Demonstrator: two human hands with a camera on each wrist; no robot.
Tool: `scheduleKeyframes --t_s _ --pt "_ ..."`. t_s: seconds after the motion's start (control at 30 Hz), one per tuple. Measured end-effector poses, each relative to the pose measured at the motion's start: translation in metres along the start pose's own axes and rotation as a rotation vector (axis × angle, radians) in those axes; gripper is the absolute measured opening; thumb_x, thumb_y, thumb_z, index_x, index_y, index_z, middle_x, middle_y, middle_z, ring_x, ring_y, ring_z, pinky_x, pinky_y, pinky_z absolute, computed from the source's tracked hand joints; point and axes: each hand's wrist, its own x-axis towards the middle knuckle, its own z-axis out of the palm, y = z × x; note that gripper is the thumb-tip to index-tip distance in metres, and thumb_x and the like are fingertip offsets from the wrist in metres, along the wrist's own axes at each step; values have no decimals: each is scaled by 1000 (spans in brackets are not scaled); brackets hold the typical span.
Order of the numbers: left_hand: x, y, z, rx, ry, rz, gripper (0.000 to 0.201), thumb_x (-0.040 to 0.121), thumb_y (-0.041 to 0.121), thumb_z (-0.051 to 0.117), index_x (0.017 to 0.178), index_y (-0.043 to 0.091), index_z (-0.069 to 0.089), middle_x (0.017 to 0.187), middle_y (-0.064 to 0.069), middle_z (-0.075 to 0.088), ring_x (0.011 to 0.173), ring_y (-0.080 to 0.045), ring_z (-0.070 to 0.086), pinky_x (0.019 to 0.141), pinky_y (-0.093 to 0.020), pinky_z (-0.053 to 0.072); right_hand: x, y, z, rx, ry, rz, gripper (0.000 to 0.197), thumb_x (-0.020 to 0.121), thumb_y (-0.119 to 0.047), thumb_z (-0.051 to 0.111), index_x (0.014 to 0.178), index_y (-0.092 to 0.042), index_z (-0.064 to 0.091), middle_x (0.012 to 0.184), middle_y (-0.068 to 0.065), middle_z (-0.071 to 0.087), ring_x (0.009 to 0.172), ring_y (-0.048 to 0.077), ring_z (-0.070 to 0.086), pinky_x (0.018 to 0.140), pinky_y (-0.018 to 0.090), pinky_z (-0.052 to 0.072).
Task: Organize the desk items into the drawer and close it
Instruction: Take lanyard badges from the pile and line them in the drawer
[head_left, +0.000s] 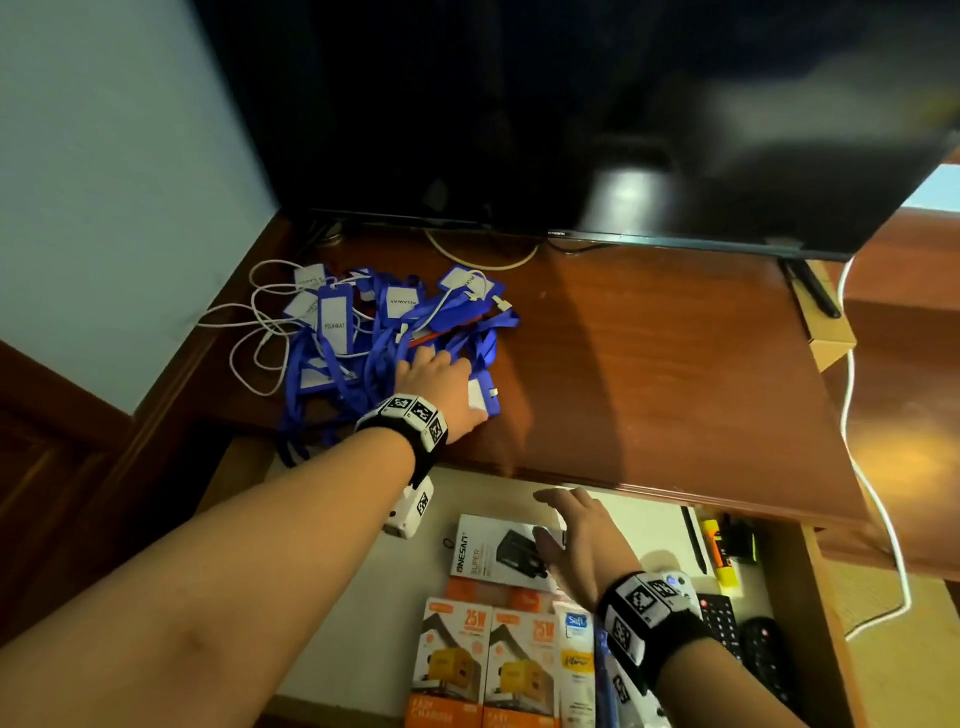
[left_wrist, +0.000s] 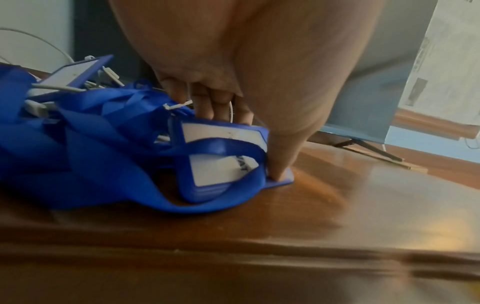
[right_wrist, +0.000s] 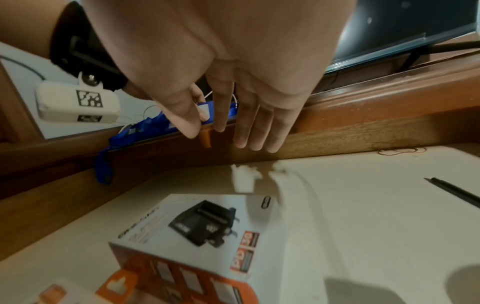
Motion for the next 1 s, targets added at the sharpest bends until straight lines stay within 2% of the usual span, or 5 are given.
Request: scheduleKeyframes --t_s 0.23,0.53,0.8,0.93,1.0 --pt "-16 -5 -28 -676 130 -69 14 93 37 69 102 29 62 99 3 71 106 -24 63 96 -44 53 13 -24 -24 219 134 79 8 93 -27 67 96 -34 70 79 -13 71 73 4 66 72 31 55" --pt "-96 -67 -106 -1557 106 92 19 93 12 75 107 18 64 91 -3 80 73 -14 69 62 -25 47 21 -151 -74 671 383 -130 32 91 -40 70 119 -27 62 97 -14 72 83 3 68 69 15 51" --pt "-130 -135 -124 -1742 194 126 29 90 20 75 116 15 64 106 -2 77 91 -11 73 80 -32 53 29 -240 -119 832 357 -383 14 94 -13 70 106 -7 72 84 -2 76 66 5 67 62 20 51" --pt "-137 -148 -134 -1901 4 484 60 89 15 53 147 2 47 144 -19 61 136 -32 57 113 -44 45 33 -275 -145 842 420 -478 6 93 -11 68 98 -6 69 74 -3 72 56 10 63 56 22 49" --pt "-141 -144 -140 -1857 -91 571 51 91 20 56 137 -3 55 131 -26 66 128 -38 60 114 -48 43 40 -285 -155 907 496 -445 5 94 -8 68 96 -6 64 74 2 73 54 15 63 53 25 50"
